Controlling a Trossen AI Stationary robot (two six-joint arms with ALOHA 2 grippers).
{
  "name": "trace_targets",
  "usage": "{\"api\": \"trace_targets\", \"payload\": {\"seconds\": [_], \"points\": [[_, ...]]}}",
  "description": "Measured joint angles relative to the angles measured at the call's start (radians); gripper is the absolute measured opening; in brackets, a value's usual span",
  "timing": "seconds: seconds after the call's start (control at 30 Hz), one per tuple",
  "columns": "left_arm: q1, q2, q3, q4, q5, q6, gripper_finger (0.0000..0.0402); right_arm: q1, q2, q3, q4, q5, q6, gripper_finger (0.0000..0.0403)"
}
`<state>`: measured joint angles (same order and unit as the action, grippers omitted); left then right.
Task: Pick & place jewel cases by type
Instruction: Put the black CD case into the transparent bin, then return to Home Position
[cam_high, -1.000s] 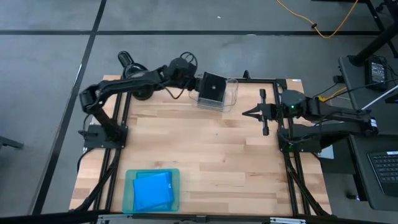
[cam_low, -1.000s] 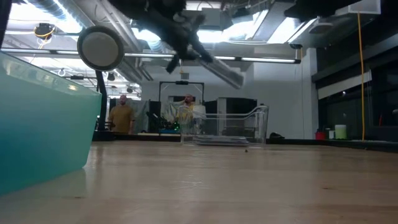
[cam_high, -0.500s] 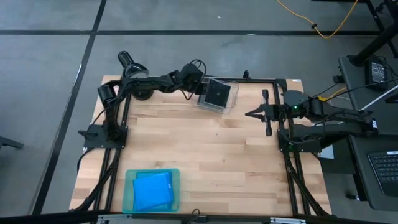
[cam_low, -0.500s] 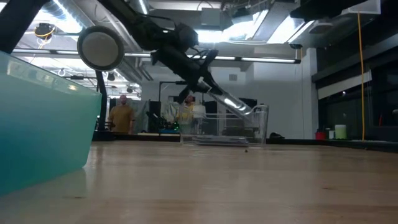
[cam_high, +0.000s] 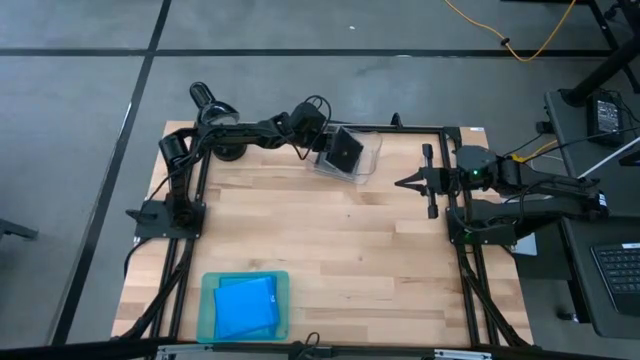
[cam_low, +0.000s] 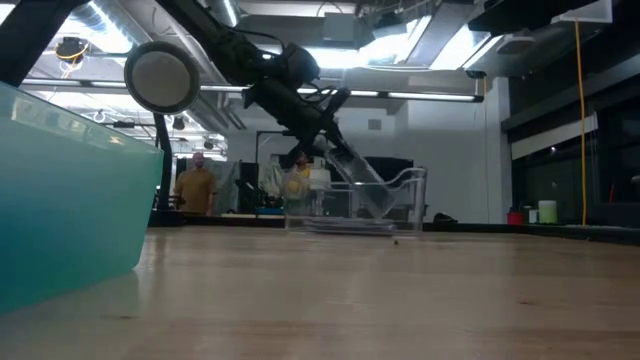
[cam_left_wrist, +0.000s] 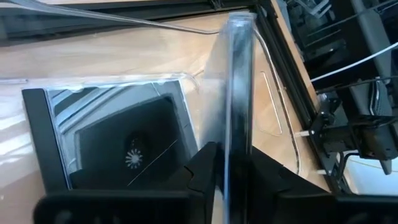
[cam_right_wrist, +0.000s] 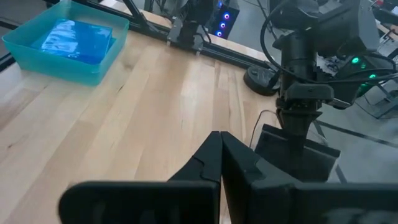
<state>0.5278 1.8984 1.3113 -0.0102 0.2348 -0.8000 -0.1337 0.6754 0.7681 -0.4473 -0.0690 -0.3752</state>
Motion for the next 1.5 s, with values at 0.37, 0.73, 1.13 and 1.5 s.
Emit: {"api": "trace_targets", "payload": {"seconds": [0.37,0.73,1.13,1.5], "points": [[0.000,-0.005,0.000,-0.025,-0.008,0.036,0.0106,0.000,0.000,0.000,0.000,-0.001,0.005,0.0007],[0.000,-0.111,0.000,-0.141,-0.137,0.107,0.0127,0.000,0.000,0.000,-0.011,-0.003,0.002,0.0007],[-0.083,-0.381,0.001,-0.322,-0.309,0.130,0.0127,0.000,0.000,0.000,-0.010,-0.003,-0.026,0.0007],[-0.425,-0.636,0.001,-0.270,-0.322,0.224,0.0093,0.000,0.000,0.000,0.100,-0.003,-0.014,0.0007]]}}
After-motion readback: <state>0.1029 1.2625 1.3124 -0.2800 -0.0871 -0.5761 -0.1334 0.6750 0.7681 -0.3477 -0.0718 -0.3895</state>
